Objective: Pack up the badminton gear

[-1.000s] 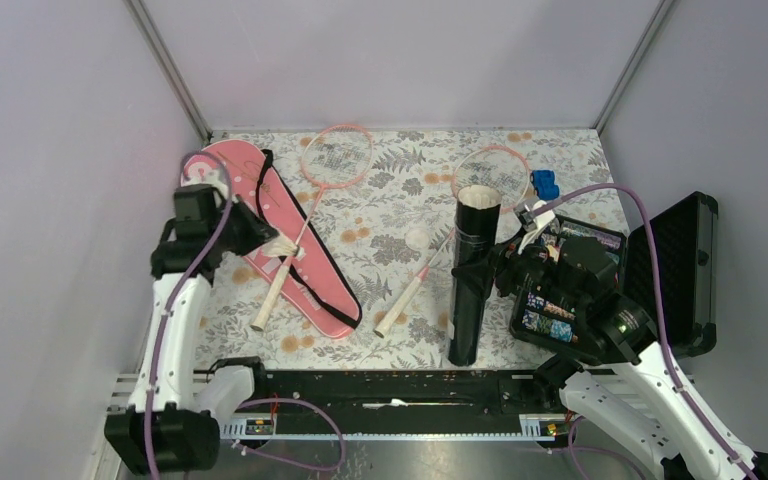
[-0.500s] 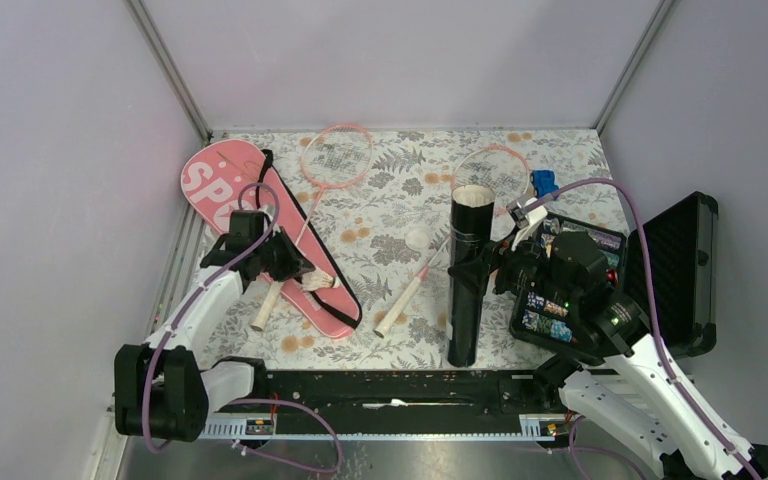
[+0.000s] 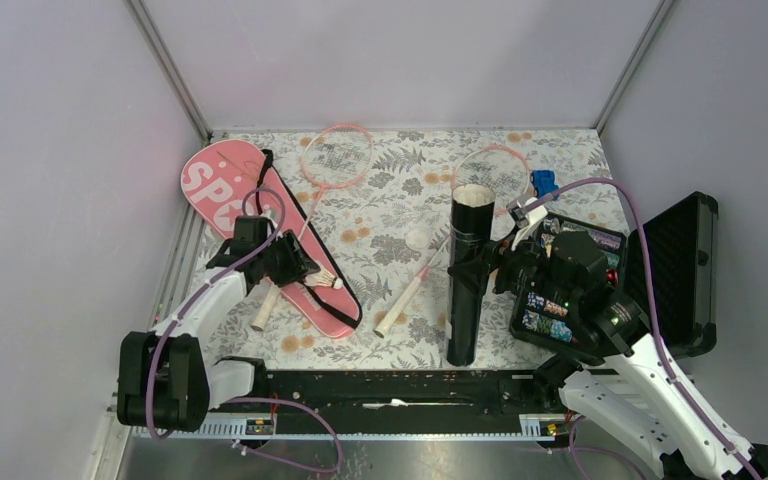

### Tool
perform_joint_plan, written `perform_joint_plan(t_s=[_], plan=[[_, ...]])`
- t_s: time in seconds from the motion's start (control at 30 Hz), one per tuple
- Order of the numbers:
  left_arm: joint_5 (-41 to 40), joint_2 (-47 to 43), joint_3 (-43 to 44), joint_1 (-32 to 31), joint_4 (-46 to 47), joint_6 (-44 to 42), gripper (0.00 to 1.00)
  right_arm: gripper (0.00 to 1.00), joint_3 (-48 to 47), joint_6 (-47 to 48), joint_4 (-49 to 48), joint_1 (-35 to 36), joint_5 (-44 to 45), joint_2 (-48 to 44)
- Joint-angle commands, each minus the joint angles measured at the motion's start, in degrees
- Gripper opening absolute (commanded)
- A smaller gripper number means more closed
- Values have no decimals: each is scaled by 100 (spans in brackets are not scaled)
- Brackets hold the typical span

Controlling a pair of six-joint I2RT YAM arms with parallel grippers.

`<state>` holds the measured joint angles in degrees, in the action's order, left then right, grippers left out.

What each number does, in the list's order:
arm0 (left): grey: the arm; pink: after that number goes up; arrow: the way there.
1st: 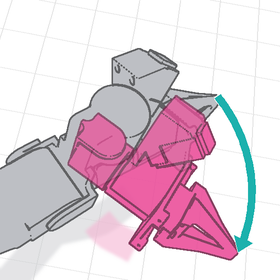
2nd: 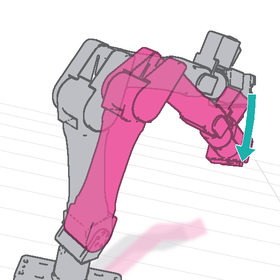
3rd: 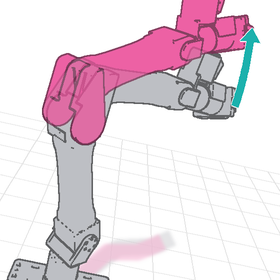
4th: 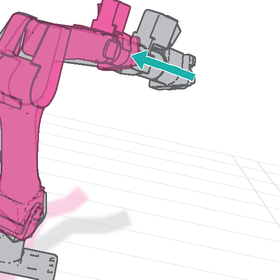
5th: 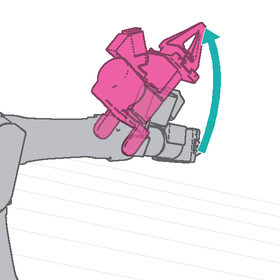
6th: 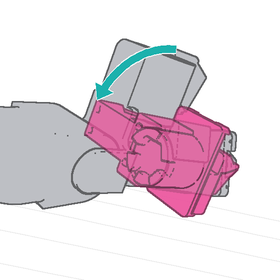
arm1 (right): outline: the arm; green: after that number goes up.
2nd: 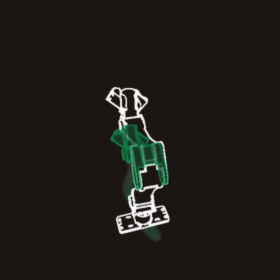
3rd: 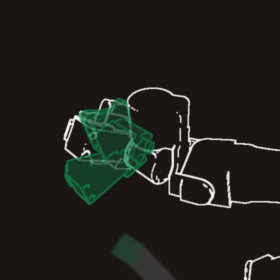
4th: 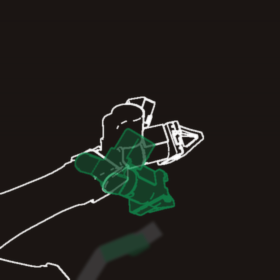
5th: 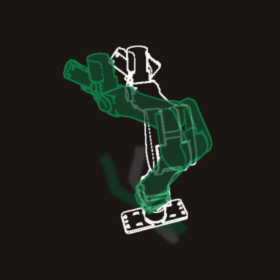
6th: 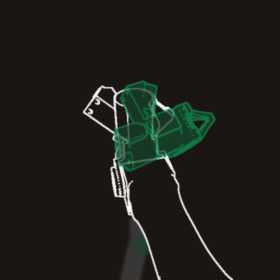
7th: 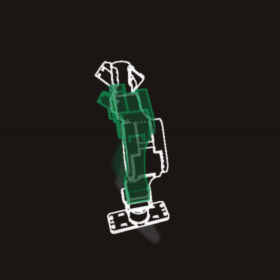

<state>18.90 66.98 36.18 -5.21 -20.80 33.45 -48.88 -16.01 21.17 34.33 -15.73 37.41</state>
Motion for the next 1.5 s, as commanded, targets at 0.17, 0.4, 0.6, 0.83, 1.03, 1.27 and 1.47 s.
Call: perform_joint_plan(t_s=[0.17, 0.4, 0.6, 0.83, 1.03, 1.27, 1.47], plan=[[714, 383, -36, -6, 743, -171, 42, 34, -243, 65, -387, -23, -116, -27], [1221, 72, 285, -6, 491, -56, 11, 34, -236, 300, -272, -25, 51, 20], [1425, -524, 1057, -6, -78, -18, 0, 34, -618, 1162, -40, -27, -172, 399], [1204, -1249, 2422, -52, -968, -397, 0, 34, -1578, 2591, 616, -15, -176, 1161], [1311, -1736, 3347, -390, -1023, -397, 0, 33, -1904, 3220, 539, 418, 42, 1718], [1654, -1921, 4210, -686, -1019, -452, 0, 32, -2055, 4269, 569, 1434, 1147, 2292], [2143, -2211, 4208, -743, -512, 88, 0, 31, -2175, 4364, 441, 1737, 1413, 2592]])
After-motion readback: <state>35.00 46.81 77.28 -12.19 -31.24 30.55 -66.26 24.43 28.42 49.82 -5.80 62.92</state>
